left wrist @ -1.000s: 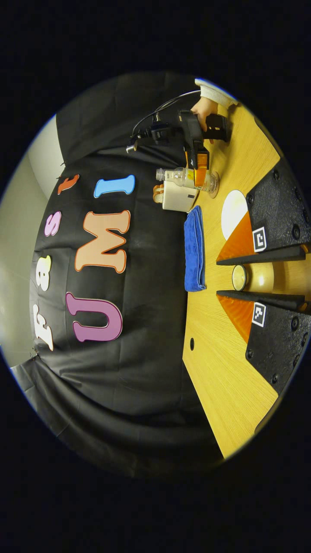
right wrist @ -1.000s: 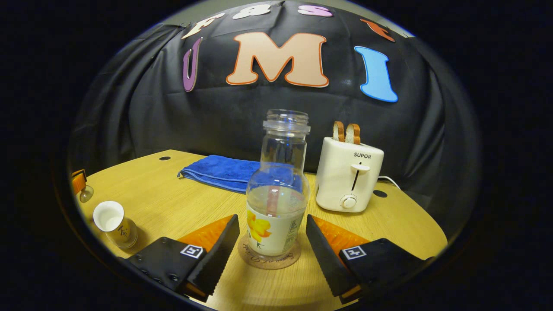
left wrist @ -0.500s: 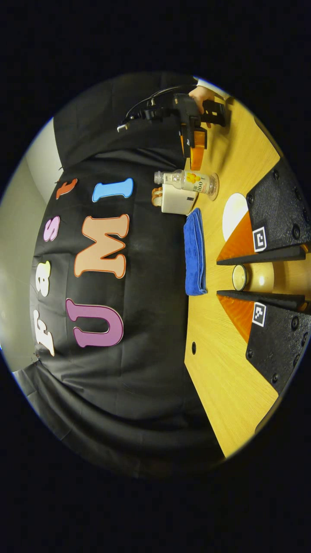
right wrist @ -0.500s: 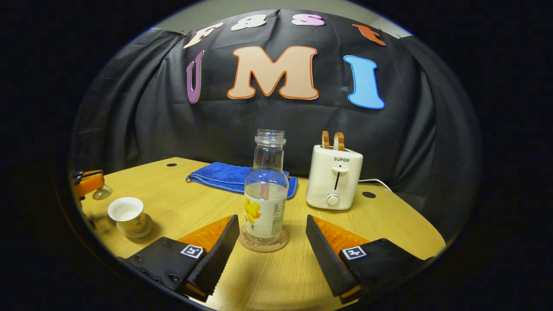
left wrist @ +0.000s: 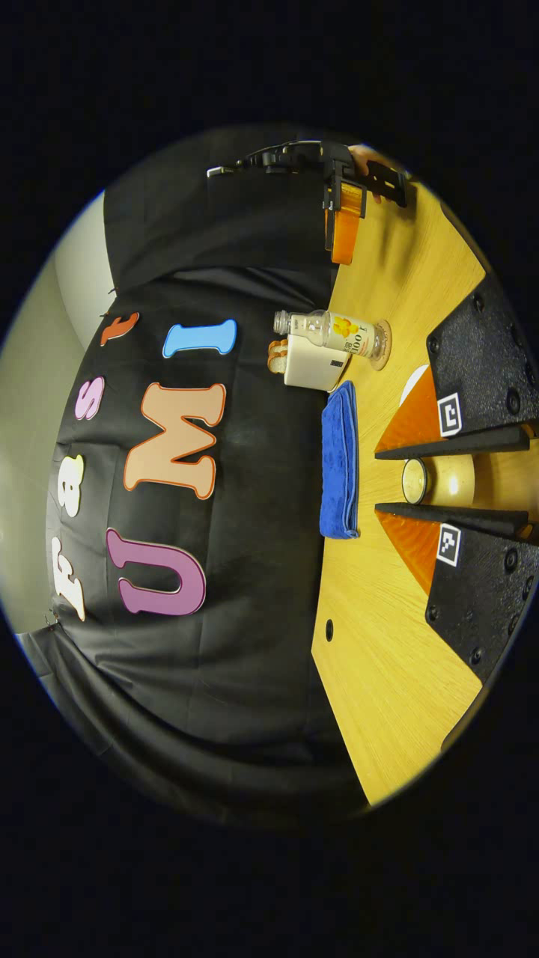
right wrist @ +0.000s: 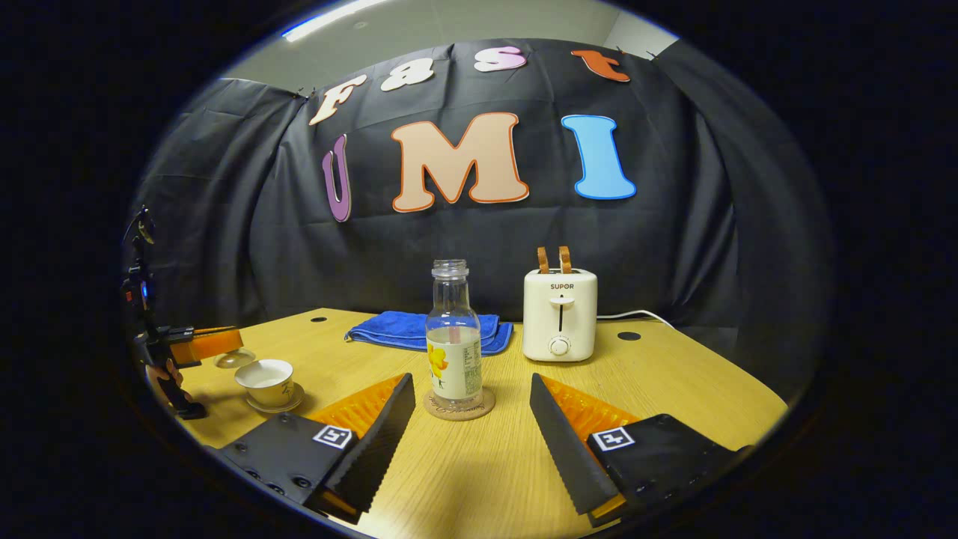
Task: Open the teacup lid with one hand, grasp the water bottle and pour water into the teacup with the other hand; after pouring, place the water bottle on the coaster and then close the teacup lid.
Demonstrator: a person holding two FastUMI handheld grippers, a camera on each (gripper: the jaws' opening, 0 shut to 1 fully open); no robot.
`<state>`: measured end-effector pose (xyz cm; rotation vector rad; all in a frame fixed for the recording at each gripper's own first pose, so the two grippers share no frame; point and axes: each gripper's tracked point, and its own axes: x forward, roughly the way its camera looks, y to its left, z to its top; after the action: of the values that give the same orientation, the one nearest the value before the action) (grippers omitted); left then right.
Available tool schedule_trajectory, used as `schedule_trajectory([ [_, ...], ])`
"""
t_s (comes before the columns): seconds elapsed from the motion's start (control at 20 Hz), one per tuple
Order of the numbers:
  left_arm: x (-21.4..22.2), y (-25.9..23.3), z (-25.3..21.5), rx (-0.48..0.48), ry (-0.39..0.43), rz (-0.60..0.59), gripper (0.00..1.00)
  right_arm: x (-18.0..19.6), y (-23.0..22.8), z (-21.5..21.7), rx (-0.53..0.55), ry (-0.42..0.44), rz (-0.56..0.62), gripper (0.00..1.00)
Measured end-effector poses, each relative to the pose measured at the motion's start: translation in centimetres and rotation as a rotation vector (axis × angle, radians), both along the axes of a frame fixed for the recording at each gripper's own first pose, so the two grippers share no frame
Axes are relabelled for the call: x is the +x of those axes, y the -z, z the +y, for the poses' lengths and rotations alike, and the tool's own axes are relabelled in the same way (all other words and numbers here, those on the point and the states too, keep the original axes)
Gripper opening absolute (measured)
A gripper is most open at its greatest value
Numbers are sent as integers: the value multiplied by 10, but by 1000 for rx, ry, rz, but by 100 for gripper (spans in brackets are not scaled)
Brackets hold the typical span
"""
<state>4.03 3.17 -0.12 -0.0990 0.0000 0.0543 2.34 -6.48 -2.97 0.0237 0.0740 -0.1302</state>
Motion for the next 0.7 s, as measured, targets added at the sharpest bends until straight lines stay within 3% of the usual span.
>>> schedule_trajectory([
  [0.7, 25, 3, -41, 59, 52, 19, 28, -23, 4, 12, -31, -6, -55, 99],
])
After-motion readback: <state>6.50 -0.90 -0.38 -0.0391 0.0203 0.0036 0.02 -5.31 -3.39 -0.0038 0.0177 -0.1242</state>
